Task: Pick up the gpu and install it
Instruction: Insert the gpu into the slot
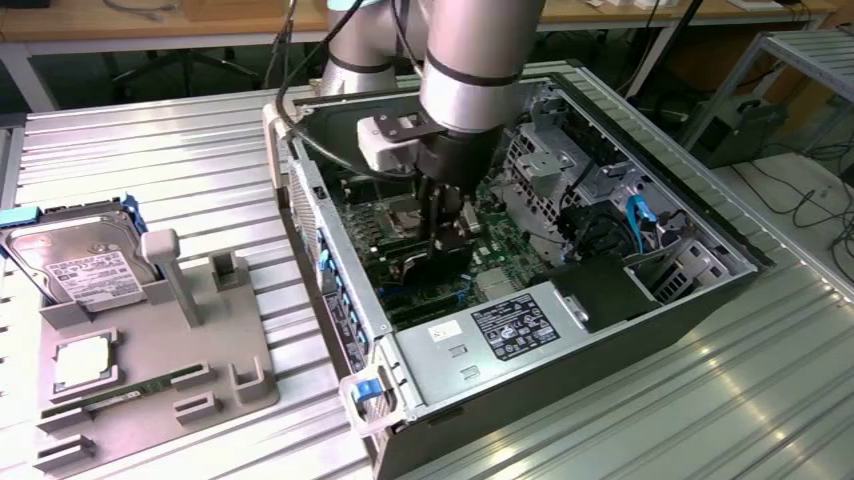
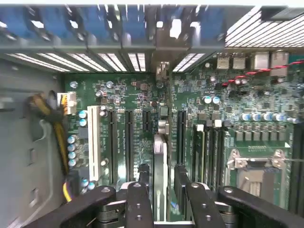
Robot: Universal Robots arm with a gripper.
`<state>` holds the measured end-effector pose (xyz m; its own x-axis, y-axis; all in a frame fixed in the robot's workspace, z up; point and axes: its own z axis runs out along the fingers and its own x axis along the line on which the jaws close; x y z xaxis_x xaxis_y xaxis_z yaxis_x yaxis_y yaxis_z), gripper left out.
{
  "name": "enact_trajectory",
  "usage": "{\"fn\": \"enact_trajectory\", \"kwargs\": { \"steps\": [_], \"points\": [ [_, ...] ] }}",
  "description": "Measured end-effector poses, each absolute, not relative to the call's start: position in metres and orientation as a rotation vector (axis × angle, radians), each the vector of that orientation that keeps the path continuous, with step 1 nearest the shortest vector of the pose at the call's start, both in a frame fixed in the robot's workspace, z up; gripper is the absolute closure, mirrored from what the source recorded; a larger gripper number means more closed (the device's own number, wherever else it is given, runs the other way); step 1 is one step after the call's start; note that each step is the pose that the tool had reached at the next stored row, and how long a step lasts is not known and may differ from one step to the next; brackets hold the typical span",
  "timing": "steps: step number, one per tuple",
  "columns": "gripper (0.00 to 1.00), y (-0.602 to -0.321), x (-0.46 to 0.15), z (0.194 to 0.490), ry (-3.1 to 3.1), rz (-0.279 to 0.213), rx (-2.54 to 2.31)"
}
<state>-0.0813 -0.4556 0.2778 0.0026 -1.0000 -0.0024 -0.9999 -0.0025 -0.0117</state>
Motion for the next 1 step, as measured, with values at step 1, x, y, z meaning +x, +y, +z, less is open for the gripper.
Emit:
{"fn": "enact_trajectory", "kwargs": {
  "steps": [1],
  "points": [
    [0.73,-0.4533,-0.0813,0.2892,2.217,-0.023,-2.223]
  ]
}}
